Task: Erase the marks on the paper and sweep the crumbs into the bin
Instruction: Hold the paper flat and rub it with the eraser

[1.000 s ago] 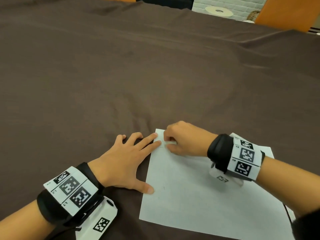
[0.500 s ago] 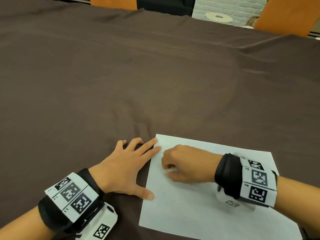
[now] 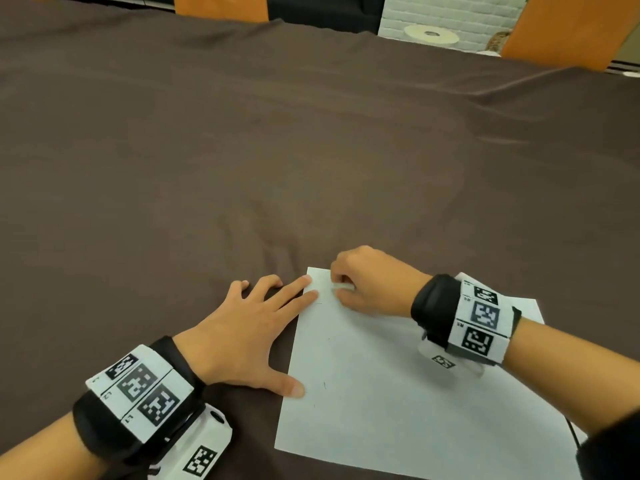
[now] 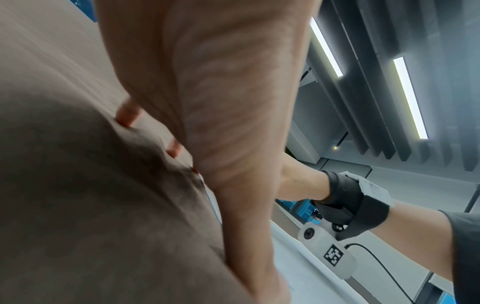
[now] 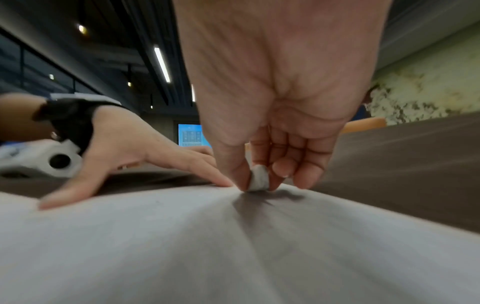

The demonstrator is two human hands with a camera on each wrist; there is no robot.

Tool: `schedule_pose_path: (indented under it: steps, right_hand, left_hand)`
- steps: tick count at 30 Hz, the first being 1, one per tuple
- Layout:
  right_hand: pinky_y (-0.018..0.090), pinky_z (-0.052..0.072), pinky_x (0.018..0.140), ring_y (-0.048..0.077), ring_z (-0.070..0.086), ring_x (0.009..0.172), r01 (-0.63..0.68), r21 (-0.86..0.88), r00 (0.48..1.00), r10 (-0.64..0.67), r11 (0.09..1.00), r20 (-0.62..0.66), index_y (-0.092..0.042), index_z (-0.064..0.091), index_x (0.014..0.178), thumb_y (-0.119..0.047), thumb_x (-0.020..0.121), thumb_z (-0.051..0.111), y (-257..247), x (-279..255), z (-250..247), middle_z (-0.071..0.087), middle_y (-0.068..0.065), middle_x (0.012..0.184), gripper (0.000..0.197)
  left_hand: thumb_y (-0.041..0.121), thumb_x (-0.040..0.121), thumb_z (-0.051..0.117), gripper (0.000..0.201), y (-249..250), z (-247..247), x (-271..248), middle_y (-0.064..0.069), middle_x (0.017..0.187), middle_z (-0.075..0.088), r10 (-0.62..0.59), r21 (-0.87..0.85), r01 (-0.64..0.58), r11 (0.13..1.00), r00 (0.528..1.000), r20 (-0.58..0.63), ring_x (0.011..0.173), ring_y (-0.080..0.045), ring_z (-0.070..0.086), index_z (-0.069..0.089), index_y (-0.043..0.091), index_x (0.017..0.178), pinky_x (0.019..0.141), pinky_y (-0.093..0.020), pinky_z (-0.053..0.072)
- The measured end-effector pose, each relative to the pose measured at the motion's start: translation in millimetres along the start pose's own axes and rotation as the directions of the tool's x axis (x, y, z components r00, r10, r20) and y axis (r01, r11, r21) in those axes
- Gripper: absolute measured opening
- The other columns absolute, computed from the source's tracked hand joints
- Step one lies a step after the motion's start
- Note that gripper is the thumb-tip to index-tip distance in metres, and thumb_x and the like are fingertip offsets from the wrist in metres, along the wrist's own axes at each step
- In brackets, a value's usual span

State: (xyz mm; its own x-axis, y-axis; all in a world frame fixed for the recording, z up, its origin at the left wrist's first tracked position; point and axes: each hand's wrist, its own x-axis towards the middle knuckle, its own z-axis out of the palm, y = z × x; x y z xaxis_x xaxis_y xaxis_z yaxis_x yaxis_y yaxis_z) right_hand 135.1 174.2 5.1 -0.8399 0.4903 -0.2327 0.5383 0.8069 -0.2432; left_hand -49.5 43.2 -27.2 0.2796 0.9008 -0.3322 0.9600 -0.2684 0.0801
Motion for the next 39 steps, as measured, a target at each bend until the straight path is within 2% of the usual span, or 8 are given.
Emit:
schedule_pose_path:
  steps: [5, 9, 13, 18, 27, 31, 36, 39]
  right_hand:
    - [0.037, 0.047, 0.064, 0.026, 0.055, 0.072, 0.010, -0.005, 0.999, -0.010, 1.000, 0.040, -0.006, 0.058, 0.081, -0.021, 0.086, 0.052, -10.6, -10.1, 11.7, 0.058, 0.007, 0.084, 0.016]
    - [0.036, 0.044, 0.061, 0.027, 0.054, 0.073, -0.121, 0.057, 0.987, 0.126, 0.991, -0.104, -0.008, 0.053, 0.077, -0.018, 0.084, 0.051, 6.2, -0.7, 5.8, 0.058, 0.006, 0.083, 0.012]
    - [0.032, 0.041, 0.060, 0.026, 0.052, 0.073, -0.067, 0.020, 0.995, 0.068, 0.998, -0.078, -0.009, 0.053, 0.081, -0.020, 0.087, 0.050, -7.7, -5.4, 18.8, 0.056, 0.005, 0.084, 0.014]
    - [0.033, 0.042, 0.061, 0.026, 0.052, 0.073, -0.154, 0.068, 0.974, 0.163, 0.986, -0.154, -0.009, 0.051, 0.080, -0.021, 0.089, 0.051, 2.8, -0.4, 13.0, 0.057, 0.006, 0.085, 0.015]
    - [0.033, 0.042, 0.060, 0.024, 0.050, 0.070, -0.180, 0.120, 0.968, 0.198, 0.976, -0.152, -0.012, 0.047, 0.073, -0.019, 0.088, 0.050, 11.4, -6.2, 8.7, 0.055, 0.003, 0.082, 0.016]
    - [0.037, 0.045, 0.064, 0.025, 0.051, 0.072, -0.102, 0.071, 0.991, 0.108, 0.992, -0.074, -0.008, 0.052, 0.079, -0.021, 0.087, 0.053, -7.6, -17.5, 20.2, 0.055, 0.004, 0.083, 0.016]
    - [0.037, 0.045, 0.059, 0.025, 0.052, 0.068, -0.212, 0.123, 0.963, 0.228, 0.970, -0.144, -0.011, 0.050, 0.072, -0.018, 0.084, 0.051, 17.6, -13.7, 7.8, 0.057, 0.004, 0.078, 0.014]
    - [0.038, 0.047, 0.064, 0.026, 0.053, 0.072, -0.138, 0.082, 0.986, 0.145, 0.987, -0.085, -0.008, 0.054, 0.079, -0.022, 0.086, 0.052, -2.6, -20.1, 19.2, 0.057, 0.004, 0.082, 0.016]
  left_hand:
    - [0.092, 0.067, 0.046, 0.120, 1.9, -4.0, 0.8, 0.017, 0.159, -0.024, -0.011, 0.000, 0.011, 1.000, 1.000, 0.024, 0.144, -0.018, -0.003, -0.018, 0.035, 0.152, 0.116, -0.046, 0.010]
    - [0.093, 0.066, 0.045, 0.121, 0.9, -3.2, 0.1, 0.017, 0.158, -0.024, -0.005, 0.001, 0.005, 1.000, 1.000, 0.023, 0.144, -0.018, -0.003, -0.017, 0.035, 0.152, 0.116, -0.046, 0.010]
    - [0.093, 0.066, 0.044, 0.121, 0.4, -2.8, 0.6, 0.017, 0.159, -0.023, -0.002, 0.003, 0.002, 1.000, 1.000, 0.019, 0.145, -0.018, -0.002, -0.017, 0.035, 0.152, 0.116, -0.047, 0.011]
    - [0.093, 0.066, 0.044, 0.120, 0.6, -2.6, 0.4, 0.017, 0.159, -0.025, -0.002, 0.000, 0.002, 1.000, 1.000, 0.023, 0.145, -0.018, -0.004, -0.018, 0.035, 0.152, 0.116, -0.047, 0.010]
    - [0.091, 0.067, 0.045, 0.120, 1.2, -2.5, 0.1, 0.018, 0.158, -0.025, -0.004, -0.008, 0.004, 1.000, 1.000, 0.011, 0.144, -0.018, -0.003, -0.016, 0.035, 0.153, 0.116, -0.046, 0.009]
    - [0.092, 0.066, 0.046, 0.120, -0.6, -1.6, -0.3, 0.018, 0.159, -0.023, -0.001, -0.025, 0.000, 1.000, 1.000, -0.005, 0.145, -0.019, -0.002, -0.014, 0.036, 0.153, 0.116, -0.047, 0.011]
    - [0.093, 0.065, 0.046, 0.121, -0.3, -1.3, -0.1, 0.018, 0.159, -0.023, 0.004, -0.028, -0.005, 1.000, 1.000, -0.012, 0.144, -0.017, -0.001, -0.012, 0.035, 0.154, 0.115, -0.047, 0.011]
    - [0.094, 0.065, 0.044, 0.121, 0.0, -1.7, 0.3, 0.018, 0.159, -0.024, -0.003, -0.008, 0.003, 1.000, 1.000, 0.004, 0.145, -0.018, -0.002, -0.016, 0.036, 0.153, 0.116, -0.047, 0.011]
